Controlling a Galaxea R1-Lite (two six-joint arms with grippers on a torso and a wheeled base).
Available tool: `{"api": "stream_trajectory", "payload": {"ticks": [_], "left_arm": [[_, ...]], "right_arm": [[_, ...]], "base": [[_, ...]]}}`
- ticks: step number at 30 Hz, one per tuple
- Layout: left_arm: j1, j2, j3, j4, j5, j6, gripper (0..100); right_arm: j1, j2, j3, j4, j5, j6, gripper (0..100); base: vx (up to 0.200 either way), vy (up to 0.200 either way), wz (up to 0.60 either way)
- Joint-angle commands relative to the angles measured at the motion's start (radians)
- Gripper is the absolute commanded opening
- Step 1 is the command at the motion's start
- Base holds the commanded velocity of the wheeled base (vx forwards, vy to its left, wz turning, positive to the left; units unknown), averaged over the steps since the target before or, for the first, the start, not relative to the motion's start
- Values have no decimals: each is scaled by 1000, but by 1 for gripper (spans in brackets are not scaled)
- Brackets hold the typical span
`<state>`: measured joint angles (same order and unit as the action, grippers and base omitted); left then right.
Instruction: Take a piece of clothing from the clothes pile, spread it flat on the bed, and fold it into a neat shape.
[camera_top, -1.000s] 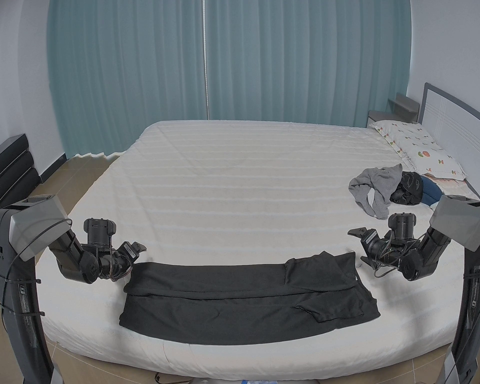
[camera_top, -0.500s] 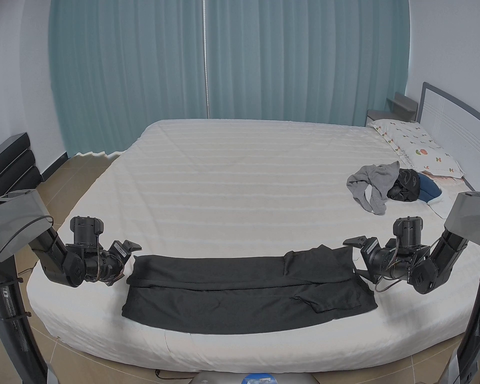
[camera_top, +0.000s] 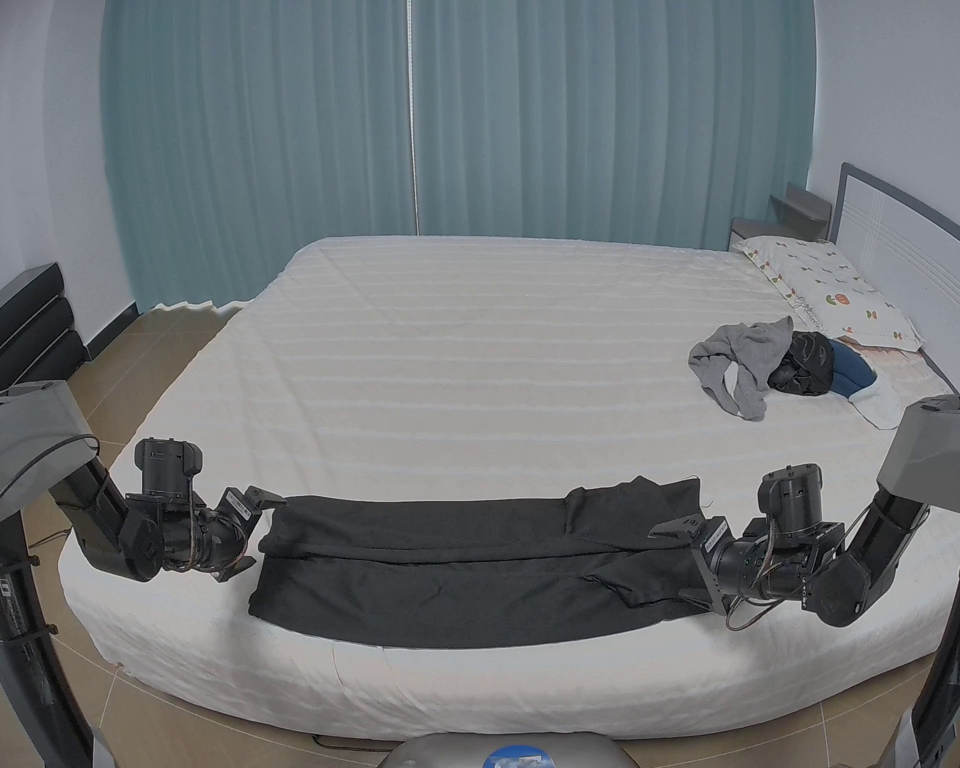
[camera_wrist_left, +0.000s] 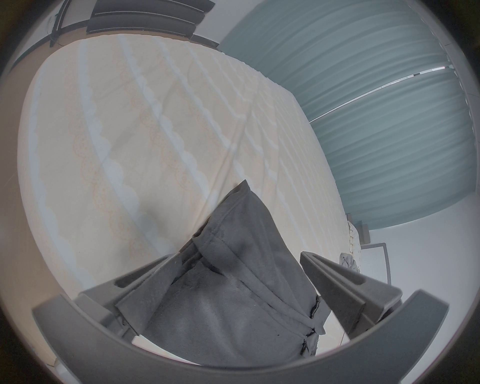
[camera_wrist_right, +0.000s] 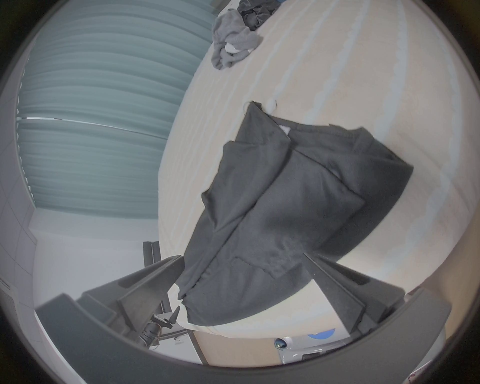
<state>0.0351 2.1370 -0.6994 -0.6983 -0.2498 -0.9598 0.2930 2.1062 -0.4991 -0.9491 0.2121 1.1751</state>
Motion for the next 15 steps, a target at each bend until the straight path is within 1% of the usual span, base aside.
{"api": "stream_trajectory", "payload": {"ticks": [1, 8, 11, 14, 15], "left_arm": [[0, 18, 0, -1, 0, 1, 100], [0, 20, 0, -13, 0, 0, 100], [0, 23, 0, -13, 1, 1, 100], [0, 23, 0, -13, 1, 0, 100], [0, 23, 0, -15, 1, 0, 100]], "right_arm": [[14, 40, 1, 0, 0, 0, 100], [15, 51, -1, 0, -5, 0, 100], [14, 63, -9, -3, -27, 0, 100], [15, 72, -7, -20, -30, -3, 100], [23, 77, 2, -48, -31, -6, 100]], "base": [[0, 0, 0], [0, 0, 0], [0, 0, 0], [0, 0, 0], [0, 0, 0]]}}
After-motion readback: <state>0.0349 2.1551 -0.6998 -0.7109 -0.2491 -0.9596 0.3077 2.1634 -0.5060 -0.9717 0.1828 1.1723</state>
